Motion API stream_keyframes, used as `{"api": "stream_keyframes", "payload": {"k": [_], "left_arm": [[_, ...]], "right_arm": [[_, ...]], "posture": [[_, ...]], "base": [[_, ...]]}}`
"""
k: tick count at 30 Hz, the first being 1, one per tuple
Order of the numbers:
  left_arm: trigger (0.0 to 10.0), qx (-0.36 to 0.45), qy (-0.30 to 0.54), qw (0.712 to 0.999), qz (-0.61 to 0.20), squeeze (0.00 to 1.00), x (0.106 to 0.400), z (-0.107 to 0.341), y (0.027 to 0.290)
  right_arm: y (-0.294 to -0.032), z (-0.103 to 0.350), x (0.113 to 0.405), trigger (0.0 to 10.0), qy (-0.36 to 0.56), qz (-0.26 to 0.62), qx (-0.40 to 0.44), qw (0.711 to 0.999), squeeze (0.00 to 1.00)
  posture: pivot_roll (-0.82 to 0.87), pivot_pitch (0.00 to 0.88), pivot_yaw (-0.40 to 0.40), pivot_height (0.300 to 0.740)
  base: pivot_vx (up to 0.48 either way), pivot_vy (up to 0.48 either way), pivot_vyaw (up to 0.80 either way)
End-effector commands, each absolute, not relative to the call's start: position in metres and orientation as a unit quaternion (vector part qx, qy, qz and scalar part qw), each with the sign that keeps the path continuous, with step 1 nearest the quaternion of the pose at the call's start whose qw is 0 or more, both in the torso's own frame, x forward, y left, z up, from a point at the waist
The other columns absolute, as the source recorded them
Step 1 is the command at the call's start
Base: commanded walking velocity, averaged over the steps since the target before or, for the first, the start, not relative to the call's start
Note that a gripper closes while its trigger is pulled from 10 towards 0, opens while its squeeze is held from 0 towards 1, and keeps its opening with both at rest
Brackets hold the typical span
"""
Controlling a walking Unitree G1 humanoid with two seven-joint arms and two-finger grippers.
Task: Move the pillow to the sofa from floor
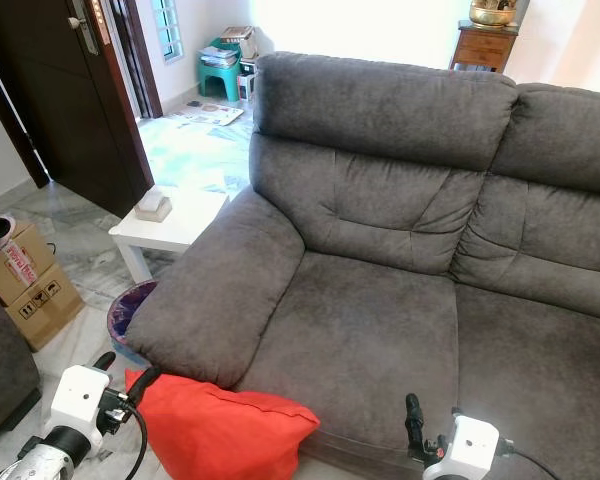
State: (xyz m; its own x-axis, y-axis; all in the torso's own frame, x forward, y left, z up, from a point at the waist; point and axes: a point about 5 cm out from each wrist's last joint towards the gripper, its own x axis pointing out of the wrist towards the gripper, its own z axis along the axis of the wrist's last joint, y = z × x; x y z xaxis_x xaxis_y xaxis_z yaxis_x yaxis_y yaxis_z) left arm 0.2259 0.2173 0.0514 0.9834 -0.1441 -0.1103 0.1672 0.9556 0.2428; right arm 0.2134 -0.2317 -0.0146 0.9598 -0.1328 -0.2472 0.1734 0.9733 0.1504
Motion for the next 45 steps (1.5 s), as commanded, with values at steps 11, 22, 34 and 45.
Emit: {"api": "stream_keyframes", "payload": {"k": [11, 22, 34, 45], "left_arm": [[10.0, 0.124, 0.044, 0.989, -0.071, 0.00, 0.2308, 0.0525, 0.2153], [10.0, 0.131, 0.047, 0.988, -0.066, 0.00, 0.2290, 0.0528, 0.2193], [10.0, 0.130, 0.048, 0.988, -0.064, 0.00, 0.2291, 0.0518, 0.2182], [10.0, 0.128, 0.046, 0.989, -0.059, 0.00, 0.2285, 0.0519, 0.2179]], "right_arm": [[-0.2297, -0.0153, 0.2158, 10.0, 0.132, -0.069, 0.077, 0.986, 0.00], [-0.2234, -0.0172, 0.2158, 10.0, 0.143, -0.046, 0.060, 0.987, 0.00], [-0.2254, -0.0166, 0.2173, 10.0, 0.143, -0.054, 0.062, 0.986, 0.00], [-0.2223, -0.0158, 0.2199, 10.0, 0.142, -0.045, 0.057, 0.987, 0.00]], "posture": [[0.10, 0.036, -0.014, 0.740], [0.10, 0.043, -0.010, 0.740], [0.10, 0.042, -0.013, 0.740], [0.11, 0.043, -0.018, 0.740]], "base": [[0.000, 0.000, 0.00], [0.000, 0.000, 0.56], [0.000, 0.000, 0.53], [0.000, 0.000, 0.00]]}}
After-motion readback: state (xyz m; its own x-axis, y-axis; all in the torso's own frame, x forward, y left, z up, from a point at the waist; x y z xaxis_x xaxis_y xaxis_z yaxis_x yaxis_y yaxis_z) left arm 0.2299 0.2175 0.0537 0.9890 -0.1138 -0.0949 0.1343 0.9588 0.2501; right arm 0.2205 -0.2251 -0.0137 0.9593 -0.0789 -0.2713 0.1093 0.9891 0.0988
